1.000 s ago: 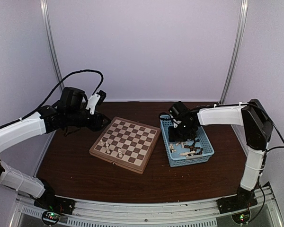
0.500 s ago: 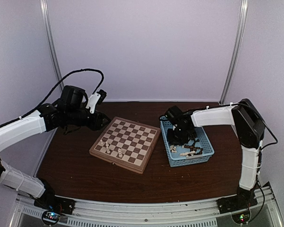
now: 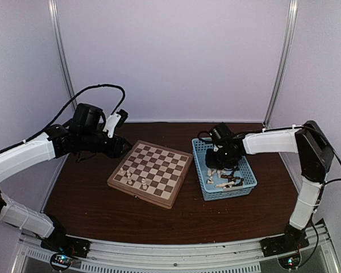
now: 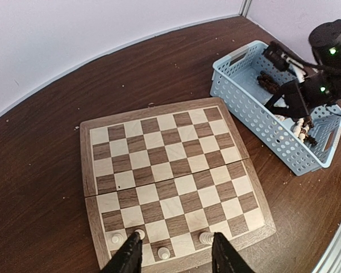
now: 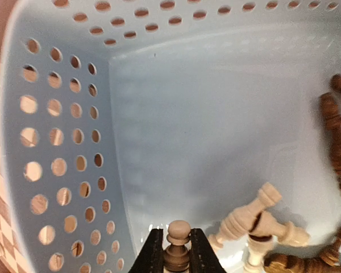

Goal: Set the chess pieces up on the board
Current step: Pick up the chess piece from the storage box.

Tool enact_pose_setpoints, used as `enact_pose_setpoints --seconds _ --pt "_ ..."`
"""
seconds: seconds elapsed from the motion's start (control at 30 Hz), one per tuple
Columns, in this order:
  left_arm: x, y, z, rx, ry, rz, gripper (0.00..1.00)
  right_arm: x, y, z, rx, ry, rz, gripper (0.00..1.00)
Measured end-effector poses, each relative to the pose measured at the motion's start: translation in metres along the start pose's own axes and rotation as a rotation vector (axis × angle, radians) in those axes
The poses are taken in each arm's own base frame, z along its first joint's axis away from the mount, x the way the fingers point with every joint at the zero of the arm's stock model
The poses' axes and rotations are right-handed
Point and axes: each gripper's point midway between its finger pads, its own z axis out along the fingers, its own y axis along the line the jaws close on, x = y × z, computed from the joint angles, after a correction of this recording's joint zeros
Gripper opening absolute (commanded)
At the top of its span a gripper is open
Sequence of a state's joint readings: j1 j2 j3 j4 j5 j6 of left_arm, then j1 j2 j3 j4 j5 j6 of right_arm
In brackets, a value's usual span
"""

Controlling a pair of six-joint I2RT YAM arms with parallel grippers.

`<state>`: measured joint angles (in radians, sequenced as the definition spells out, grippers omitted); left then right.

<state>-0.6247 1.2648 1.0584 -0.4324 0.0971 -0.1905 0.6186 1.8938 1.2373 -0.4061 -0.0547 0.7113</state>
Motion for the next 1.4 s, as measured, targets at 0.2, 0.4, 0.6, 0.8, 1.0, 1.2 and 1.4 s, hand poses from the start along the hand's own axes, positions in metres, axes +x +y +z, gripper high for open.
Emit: enact_pose_setpoints --seconds 0.2,0.4,0.6,0.8,1.0,1.2,1.4 --pt "0.0 -0.001 0.0 0.004 0.0 0.0 0.42 -0.037 0.012 -0.058 -0.117 -0.183 -0.045 0.0" --pt "-0.003 -0.008 0.0 0.047 -0.005 -0.001 0.56 -0.029 0.004 -0.072 -0.194 -0.244 -0.096 0.01" --pt "-0.018 -0.031 0.003 0.184 -0.055 -0.034 0.81 -0.016 0.013 -0.099 -0.359 -0.331 -0.167 0.02" --pt "-0.032 -0.075 0.022 0.344 -0.119 -0.057 0.87 -0.026 0.057 -0.159 -0.655 -0.483 -0.247 0.02" --pt "-0.03 -0.153 0.051 0.502 -0.104 0.021 0.79 -0.03 0.087 -0.2 -0.891 -0.561 -0.265 0.01" --pt "-0.045 -0.185 0.071 0.594 -0.128 0.026 0.66 -0.03 0.105 -0.231 -1.057 -0.589 -0.242 0.02" --pt "-0.054 -0.198 0.076 0.682 -0.159 -0.011 0.55 -0.025 0.116 -0.248 -1.138 -0.596 -0.252 0.02"
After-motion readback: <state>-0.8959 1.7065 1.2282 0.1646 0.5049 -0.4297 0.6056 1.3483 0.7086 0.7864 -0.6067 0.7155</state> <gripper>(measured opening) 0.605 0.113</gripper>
